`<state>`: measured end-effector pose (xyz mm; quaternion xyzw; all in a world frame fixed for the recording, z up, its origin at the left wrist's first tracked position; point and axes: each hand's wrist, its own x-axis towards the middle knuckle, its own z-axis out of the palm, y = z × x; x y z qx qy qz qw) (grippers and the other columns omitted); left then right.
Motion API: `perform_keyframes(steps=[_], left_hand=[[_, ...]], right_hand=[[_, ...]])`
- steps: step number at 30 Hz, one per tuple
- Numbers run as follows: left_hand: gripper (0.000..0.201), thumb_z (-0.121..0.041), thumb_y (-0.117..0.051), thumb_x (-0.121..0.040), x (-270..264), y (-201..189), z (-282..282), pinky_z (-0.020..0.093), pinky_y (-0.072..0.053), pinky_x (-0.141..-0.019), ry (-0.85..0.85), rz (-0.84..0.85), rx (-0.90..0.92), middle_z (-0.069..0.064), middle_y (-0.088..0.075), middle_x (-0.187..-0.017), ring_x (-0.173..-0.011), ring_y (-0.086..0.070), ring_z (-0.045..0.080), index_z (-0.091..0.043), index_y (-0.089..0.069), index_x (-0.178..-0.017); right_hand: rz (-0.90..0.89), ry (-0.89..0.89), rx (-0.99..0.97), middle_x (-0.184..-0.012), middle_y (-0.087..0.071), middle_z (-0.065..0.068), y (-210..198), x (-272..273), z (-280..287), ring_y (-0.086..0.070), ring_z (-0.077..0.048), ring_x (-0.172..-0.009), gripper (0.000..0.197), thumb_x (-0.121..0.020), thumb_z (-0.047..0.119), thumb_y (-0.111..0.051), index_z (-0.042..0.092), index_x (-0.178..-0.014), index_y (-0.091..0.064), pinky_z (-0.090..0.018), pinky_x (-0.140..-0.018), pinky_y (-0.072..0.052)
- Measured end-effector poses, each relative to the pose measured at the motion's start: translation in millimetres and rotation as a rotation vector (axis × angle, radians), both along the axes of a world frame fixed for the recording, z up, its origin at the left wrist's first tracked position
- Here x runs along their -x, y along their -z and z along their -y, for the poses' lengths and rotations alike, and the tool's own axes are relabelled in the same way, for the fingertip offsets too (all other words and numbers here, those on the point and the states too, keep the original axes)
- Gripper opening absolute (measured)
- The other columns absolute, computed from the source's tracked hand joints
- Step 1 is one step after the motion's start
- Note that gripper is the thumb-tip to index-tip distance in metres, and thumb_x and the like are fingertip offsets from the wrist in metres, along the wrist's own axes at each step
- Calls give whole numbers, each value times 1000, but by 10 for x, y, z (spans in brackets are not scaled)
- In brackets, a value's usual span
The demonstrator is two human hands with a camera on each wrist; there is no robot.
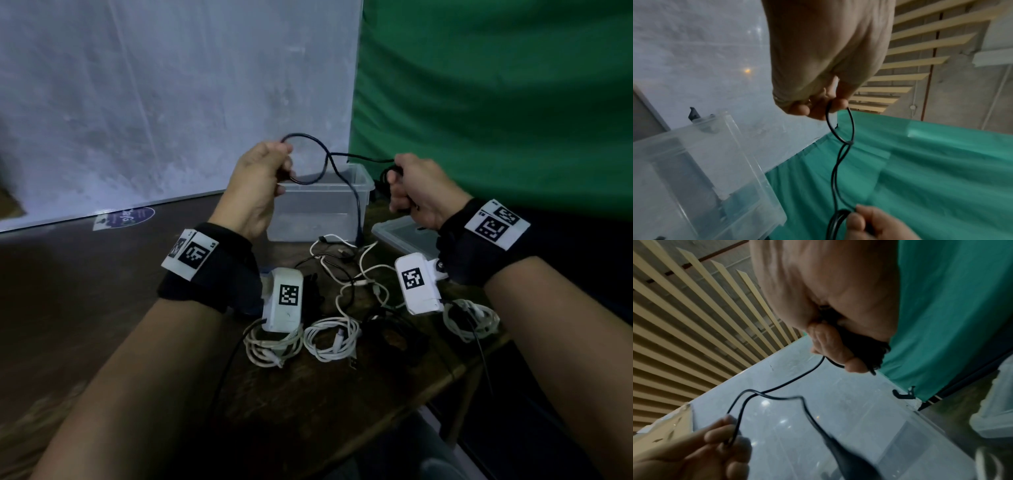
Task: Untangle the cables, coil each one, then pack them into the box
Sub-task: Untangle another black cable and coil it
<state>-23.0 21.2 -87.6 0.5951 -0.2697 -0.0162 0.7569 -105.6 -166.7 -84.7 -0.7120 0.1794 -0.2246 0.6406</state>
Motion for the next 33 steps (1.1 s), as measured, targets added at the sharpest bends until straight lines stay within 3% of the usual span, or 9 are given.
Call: perform_keyframes(steps=[4, 7, 10, 13, 16, 21, 25, 29, 33], left_hand=[[24, -6, -35, -95, -108, 25, -15, 19, -27, -42, -179, -173, 160, -1, -37, -61, -42, -34, 7, -16, -39, -74], [22, 0, -25, -88, -176, 81, -45, 19, -27, -44, -333, -244, 138, 2, -39, -73, -51, -35, 12, -17, -35, -95], [33, 3, -20, -89, -181, 76, -26, 22, -31, -45, -288, -253, 54, 1, -40, -73, -54, -36, 12, -19, -45, -96], [24, -1, -33, -94, -122, 61, 29, 19, -37, -40, -189, -247, -47, 4, -46, -76, -55, -42, 13, -10, -54, -101], [7, -15, -53, -93, -67, 62, 53, 20, -42, -45, -145, -150, -164, 7, -53, -86, -63, -50, 15, -10, -58, -95], [35, -50, -61, -84, 43, 32, -18, 25, -49, -63, 11, 173, -596, 0, -66, -95, -77, -63, 12, -17, -66, -95], [32, -42, -51, -93, 172, 19, -40, 20, -40, -55, 252, 357, -887, -3, -61, -70, -54, -52, 4, -17, -70, -92], [39, -38, -40, -99, 143, 67, 4, 23, -36, -58, -1, 470, -1094, -2, -51, -67, -60, -47, 11, -16, -69, -86], [29, -23, -45, -98, 40, 92, 22, 21, -32, -63, -283, 471, -928, 4, -54, -73, -68, -48, 17, -4, -66, -93]], right_hand=[[-38, 106, -1, -51, -32, 0, 95, 6, 74, -23, -12, -35, 38, -97, 25, -31, 15, -62, -41, -21, -38, -26], [-14, 147, -30, -56, -33, 0, 105, 14, 78, -23, -12, -37, 37, -97, 26, -31, 16, -63, -41, -23, -39, -27], [57, 140, -62, -49, -33, 3, 79, 5, 63, -24, -11, -32, 37, -97, 27, -31, 16, -64, -42, -25, -44, -27], [124, 71, -111, -36, -26, 7, 35, 0, 3, -21, -12, -32, 38, -96, 27, -31, 15, -61, -41, -28, -49, -26], [207, -11, -172, -34, -24, 8, -8, 15, -48, -19, -12, -34, 40, -97, 27, -31, 15, -60, -40, -30, -51, -22], [340, -57, -282, -35, -26, 7, -99, 26, -65, -17, -12, -32, 38, -99, 25, -30, 12, -65, -39, -31, -52, -22], [361, -110, -340, -38, -21, 5, -141, 36, -100, -17, -14, -33, 44, -99, 28, -28, 14, -60, -41, -28, -51, -33], [461, -197, -530, -37, -21, 6, -217, 97, -108, -18, -12, -32, 44, -101, 29, -26, 16, -61, -39, -25, -49, -36], [549, -245, -648, -38, -22, 6, -265, 141, -110, -20, -11, -33, 45, -102, 30, -25, 16, -62, -39, -23, -48, -38]])
